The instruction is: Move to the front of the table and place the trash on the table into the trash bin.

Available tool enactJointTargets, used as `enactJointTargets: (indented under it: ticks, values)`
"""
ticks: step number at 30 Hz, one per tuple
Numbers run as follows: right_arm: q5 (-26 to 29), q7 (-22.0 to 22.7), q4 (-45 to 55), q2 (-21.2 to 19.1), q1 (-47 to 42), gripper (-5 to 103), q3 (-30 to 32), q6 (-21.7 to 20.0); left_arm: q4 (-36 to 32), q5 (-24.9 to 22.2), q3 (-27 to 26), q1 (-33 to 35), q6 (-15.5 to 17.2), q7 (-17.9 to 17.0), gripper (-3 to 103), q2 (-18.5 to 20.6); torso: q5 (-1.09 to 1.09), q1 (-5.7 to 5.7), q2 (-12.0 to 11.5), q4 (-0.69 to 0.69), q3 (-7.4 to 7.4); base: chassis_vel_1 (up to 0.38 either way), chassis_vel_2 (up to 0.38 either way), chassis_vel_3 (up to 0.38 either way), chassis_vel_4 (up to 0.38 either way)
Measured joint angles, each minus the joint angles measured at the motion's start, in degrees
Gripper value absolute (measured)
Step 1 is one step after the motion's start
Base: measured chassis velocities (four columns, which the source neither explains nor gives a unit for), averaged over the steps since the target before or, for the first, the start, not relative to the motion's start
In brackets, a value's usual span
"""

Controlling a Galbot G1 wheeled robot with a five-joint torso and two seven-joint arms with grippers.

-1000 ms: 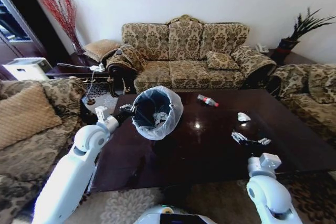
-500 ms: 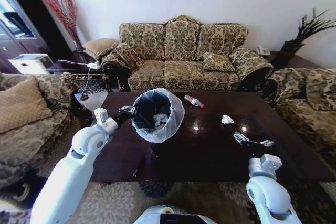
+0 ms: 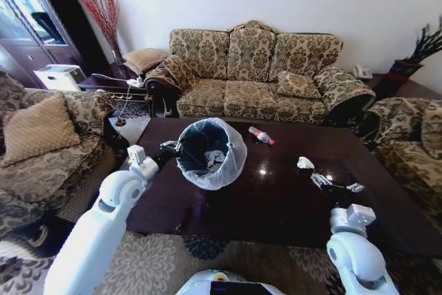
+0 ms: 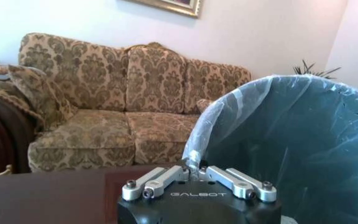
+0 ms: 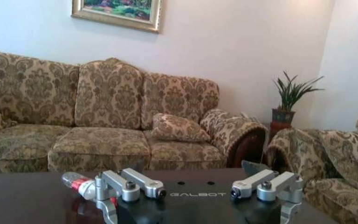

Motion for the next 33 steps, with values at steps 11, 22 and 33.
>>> enactJointTargets:
  ticks: [11, 22, 33]
  values:
    - [-1.35, -0.06, 0.11, 0.73, -0.01, 100, -2.40, -0.02, -0.11, 0.00, 0.23, -0.13, -0.03, 0.07, 1, 0.03, 0.00, 0.00, 0.00, 0.01, 0.00, -0.160, 0.135, 0.137, -0.151]
    - [-1.58, 1.87, -0.45, 0.78, 1.30, 100, -4.47, 0.93, 0.15, -0.07, -0.24, -0.31, -0.16, 0.41, 1, 0.61, -0.01, 0.02, -0.01, 0.01, 0.01, -0.287, 0.295, 0.284, -0.295]
    - [-1.06, 1.43, -3.03, 0.17, 2.42, 100, -4.33, 0.67, 0.86, -0.07, -0.43, -0.23, -0.24, 0.74, 1, 0.39, 0.00, 0.04, -0.03, 0.01, 0.01, -0.129, 0.128, 0.096, -0.107]
